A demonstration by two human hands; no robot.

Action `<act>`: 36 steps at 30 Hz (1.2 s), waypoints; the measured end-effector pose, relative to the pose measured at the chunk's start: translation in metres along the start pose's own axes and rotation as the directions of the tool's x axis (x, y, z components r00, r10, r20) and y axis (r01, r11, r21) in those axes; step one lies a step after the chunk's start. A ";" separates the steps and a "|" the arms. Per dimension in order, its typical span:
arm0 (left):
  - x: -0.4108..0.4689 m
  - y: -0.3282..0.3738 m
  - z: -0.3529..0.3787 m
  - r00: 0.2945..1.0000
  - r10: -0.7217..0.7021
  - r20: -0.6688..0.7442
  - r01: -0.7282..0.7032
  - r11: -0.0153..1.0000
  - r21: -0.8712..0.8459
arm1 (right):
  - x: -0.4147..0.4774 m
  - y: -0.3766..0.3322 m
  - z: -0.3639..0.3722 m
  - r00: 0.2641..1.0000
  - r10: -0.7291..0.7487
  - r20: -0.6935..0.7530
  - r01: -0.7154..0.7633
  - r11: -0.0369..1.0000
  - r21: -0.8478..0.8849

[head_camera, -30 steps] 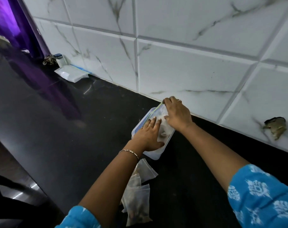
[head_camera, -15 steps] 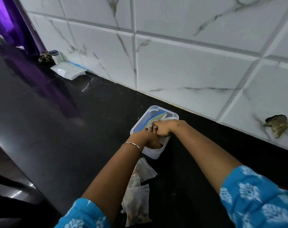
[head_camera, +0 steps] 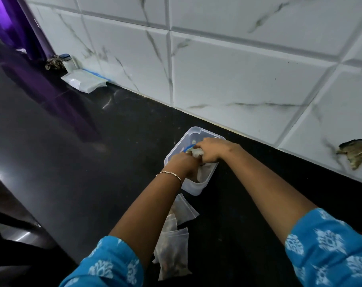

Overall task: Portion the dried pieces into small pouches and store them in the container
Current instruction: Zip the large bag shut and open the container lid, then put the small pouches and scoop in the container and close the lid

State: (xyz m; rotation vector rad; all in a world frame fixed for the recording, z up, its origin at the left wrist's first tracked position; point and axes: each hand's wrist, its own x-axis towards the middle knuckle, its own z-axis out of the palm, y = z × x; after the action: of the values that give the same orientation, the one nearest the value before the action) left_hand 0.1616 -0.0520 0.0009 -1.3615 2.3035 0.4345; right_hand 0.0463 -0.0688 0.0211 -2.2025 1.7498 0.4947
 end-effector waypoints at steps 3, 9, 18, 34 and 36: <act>0.005 0.001 0.001 1.000 0.010 0.004 -0.010 1.000 0.004 | 0.013 -0.002 -0.006 0.987 0.026 0.159 -0.027 1.000 0.008; 0.011 -0.003 0.010 0.994 0.062 -0.089 -0.065 0.997 -0.029 | 0.026 -0.009 0.002 0.963 0.120 0.239 -0.094 0.989 -0.117; 0.003 0.003 0.006 0.998 0.046 -0.053 -0.051 0.994 -0.099 | 0.009 -0.023 0.010 0.991 0.119 0.055 -0.107 0.976 -0.187; -0.149 -0.025 0.056 0.736 -0.388 -0.554 0.036 0.840 -0.541 | -0.141 -0.047 0.064 0.759 0.352 -0.549 0.194 0.681 0.706; -0.164 -0.032 0.079 0.762 -0.423 -0.490 0.057 0.798 -0.600 | -0.151 -0.056 0.088 0.804 0.370 -0.467 0.184 0.591 0.785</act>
State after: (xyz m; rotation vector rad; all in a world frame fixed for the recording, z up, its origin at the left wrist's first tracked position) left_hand 0.2756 0.0929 0.0152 -2.3789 2.5128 0.6991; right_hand 0.0624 0.1137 0.0081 -1.6057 1.8123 -0.9621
